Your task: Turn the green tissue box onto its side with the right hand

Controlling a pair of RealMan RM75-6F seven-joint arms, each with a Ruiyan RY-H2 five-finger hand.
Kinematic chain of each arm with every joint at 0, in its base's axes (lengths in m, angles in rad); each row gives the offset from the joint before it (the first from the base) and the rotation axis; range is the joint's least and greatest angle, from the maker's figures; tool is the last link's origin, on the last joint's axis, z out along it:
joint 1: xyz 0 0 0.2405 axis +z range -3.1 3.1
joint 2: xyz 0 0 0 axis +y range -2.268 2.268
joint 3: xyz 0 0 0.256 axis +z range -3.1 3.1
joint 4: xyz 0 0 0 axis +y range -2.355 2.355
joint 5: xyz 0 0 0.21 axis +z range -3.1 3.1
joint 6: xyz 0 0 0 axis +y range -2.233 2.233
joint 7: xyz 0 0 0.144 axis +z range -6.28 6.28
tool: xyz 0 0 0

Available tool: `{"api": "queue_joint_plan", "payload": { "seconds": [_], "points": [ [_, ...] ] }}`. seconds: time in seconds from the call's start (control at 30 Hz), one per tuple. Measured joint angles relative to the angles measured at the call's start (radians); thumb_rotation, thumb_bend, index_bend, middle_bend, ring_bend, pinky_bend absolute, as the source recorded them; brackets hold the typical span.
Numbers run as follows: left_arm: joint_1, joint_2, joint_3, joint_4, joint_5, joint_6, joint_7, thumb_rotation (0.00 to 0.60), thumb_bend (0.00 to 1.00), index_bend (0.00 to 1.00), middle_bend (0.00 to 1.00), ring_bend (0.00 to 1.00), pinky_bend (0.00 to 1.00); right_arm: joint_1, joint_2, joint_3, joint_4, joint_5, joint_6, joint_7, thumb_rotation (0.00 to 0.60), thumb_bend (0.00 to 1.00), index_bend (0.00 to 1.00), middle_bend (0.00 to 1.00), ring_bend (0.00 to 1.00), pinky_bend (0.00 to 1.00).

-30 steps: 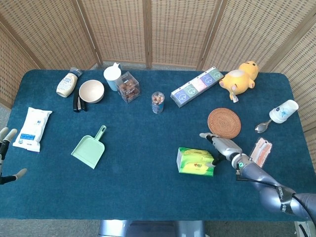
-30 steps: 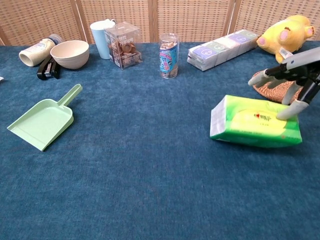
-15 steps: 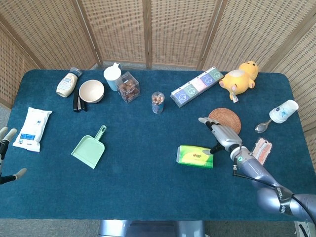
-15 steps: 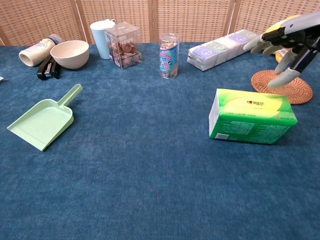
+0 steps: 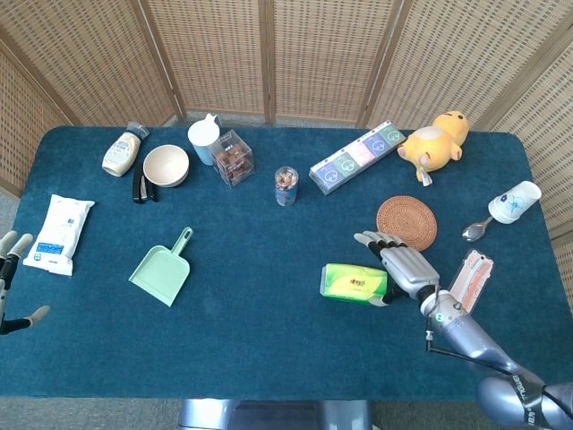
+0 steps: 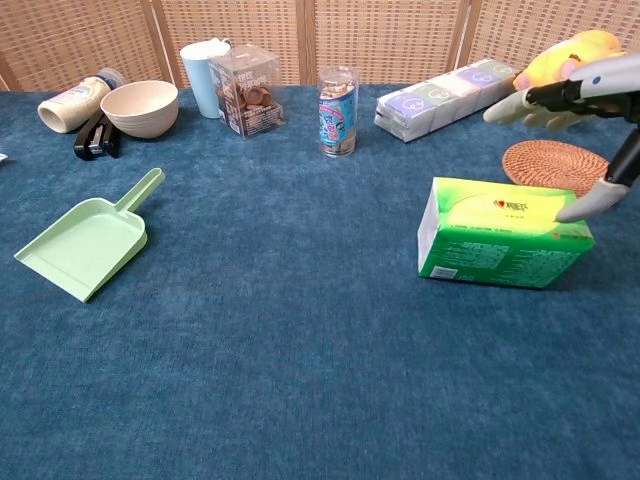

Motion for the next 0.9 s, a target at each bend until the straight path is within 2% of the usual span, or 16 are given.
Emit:
{"api": "queue_joint_plan", "payload": {
  "seconds": [0.4, 0.5, 0.7, 0.77, 0.9],
  "points": [
    [-0.001, 0.0, -0.001, 0.004, -0.003, -0.001, -0.004, 0.6, 0.0, 0.0, 0.0, 0.0, 0.0, -0.062, -0.11, 0.002, 0.042, -0.051, 0.036, -0.008, 0.6, 0.0, 0.0, 0.0, 0.0, 0.0],
    [0.0, 0.0, -0.001, 0.003, -0.001, 0.001, -0.004, 0.6, 0.0, 0.0, 0.0, 0.0, 0.0, -0.068, -0.128, 0.011, 0.069, -0.062, 0.043, -0.004, 0.6, 0.05, 0.01, 0.0, 0.0, 0.03],
    [0.0, 0.0, 0.0, 0.002, -0.002, 0.001, -0.002, 0.6, 0.0, 0.0, 0.0, 0.0, 0.0, -0.104, -0.201, 0.021, 0.155, -0.1, 0.108, -0.008, 0.6, 0.29, 0.25, 0.13, 0.02, 0.25],
    [0.0, 0.0, 0.0, 0.002, -0.002, 0.0, 0.0, 0.6, 0.0, 0.0, 0.0, 0.0, 0.0, -0.119, -0.215, 0.02, 0.171, -0.117, 0.113, -0.006, 0.6, 0.39, 0.34, 0.18, 0.06, 0.3],
    [-0.002, -0.002, 0.001, 0.0, -0.002, -0.004, 0.006, 0.6, 0.0, 0.0, 0.0, 0.0, 0.0, -0.132, -0.219, 0.017, 0.177, -0.136, 0.106, -0.005, 0.6, 0.46, 0.42, 0.31, 0.19, 0.41]
  ]
}}
